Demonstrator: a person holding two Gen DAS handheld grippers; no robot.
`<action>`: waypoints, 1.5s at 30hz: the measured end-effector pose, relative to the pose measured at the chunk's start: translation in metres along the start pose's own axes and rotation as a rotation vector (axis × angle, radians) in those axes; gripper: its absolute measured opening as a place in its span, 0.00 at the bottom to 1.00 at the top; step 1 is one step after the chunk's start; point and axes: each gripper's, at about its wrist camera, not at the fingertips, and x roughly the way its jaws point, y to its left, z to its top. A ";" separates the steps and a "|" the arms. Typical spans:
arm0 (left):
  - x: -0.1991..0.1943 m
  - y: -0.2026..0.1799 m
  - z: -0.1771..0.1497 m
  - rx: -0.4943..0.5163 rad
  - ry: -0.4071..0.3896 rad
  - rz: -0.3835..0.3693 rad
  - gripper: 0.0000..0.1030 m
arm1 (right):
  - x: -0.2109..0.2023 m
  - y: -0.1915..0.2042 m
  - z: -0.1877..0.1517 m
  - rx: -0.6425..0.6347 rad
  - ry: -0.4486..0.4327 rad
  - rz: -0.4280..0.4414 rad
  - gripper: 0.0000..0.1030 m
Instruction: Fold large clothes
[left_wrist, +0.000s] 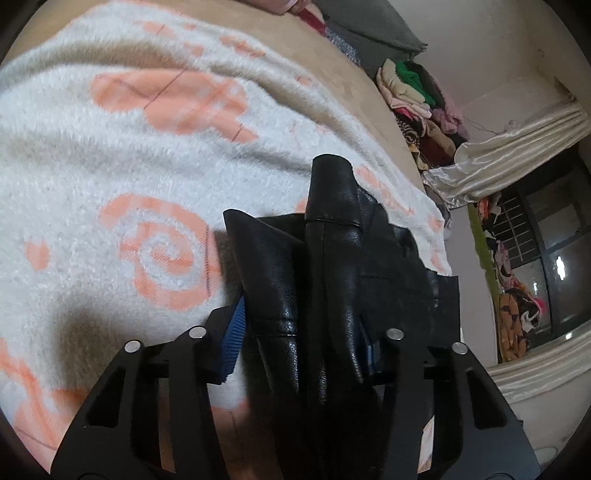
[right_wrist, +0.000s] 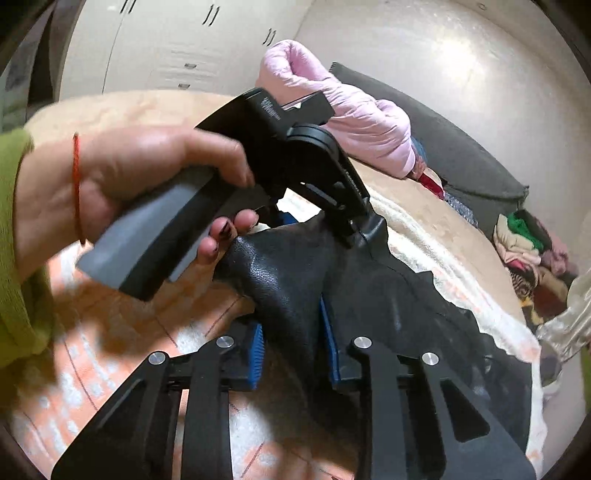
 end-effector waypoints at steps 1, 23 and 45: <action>-0.001 -0.004 0.000 0.006 -0.010 -0.002 0.34 | -0.007 0.005 -0.001 0.004 -0.008 -0.003 0.23; -0.038 -0.156 -0.021 0.241 -0.186 0.011 0.25 | -0.115 -0.062 -0.020 0.185 -0.177 -0.097 0.16; 0.041 -0.308 -0.074 0.453 -0.113 0.105 0.29 | -0.186 -0.167 -0.115 0.475 -0.242 -0.179 0.13</action>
